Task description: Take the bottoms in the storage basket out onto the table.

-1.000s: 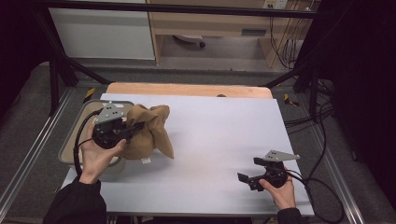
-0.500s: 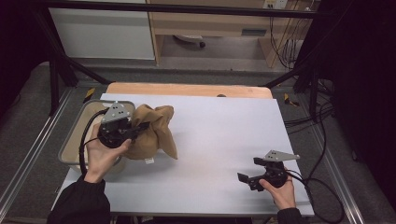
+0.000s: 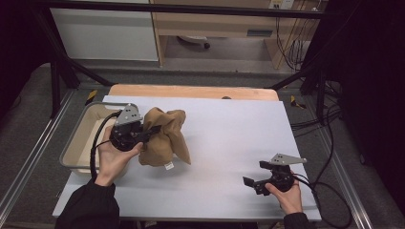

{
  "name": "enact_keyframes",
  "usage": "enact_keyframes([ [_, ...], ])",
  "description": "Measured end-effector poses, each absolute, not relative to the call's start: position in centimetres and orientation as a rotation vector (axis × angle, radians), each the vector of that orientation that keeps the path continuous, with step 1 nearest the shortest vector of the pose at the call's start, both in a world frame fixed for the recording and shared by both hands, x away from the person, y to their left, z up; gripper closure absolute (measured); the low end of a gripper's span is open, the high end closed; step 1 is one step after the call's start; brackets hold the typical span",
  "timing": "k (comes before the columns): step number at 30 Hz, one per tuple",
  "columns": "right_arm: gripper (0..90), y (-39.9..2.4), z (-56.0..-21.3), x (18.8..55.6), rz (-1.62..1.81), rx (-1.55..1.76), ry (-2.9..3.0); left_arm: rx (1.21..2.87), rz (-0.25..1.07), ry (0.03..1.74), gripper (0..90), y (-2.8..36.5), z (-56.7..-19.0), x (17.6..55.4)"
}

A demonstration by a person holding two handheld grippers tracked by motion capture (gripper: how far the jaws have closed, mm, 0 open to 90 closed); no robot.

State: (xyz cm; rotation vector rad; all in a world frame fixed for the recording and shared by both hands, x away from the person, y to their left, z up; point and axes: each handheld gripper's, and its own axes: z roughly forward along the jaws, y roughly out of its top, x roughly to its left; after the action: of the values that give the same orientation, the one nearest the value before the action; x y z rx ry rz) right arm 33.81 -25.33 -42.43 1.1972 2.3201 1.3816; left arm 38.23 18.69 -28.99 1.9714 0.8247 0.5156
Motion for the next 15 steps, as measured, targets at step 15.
enact_keyframes([
  [15,0.6,-25.3,-42.4,33.8,1.381,1.197,2.320,1.993,0.494,0.804,83.9,16.2,-29.7,38.8],
])
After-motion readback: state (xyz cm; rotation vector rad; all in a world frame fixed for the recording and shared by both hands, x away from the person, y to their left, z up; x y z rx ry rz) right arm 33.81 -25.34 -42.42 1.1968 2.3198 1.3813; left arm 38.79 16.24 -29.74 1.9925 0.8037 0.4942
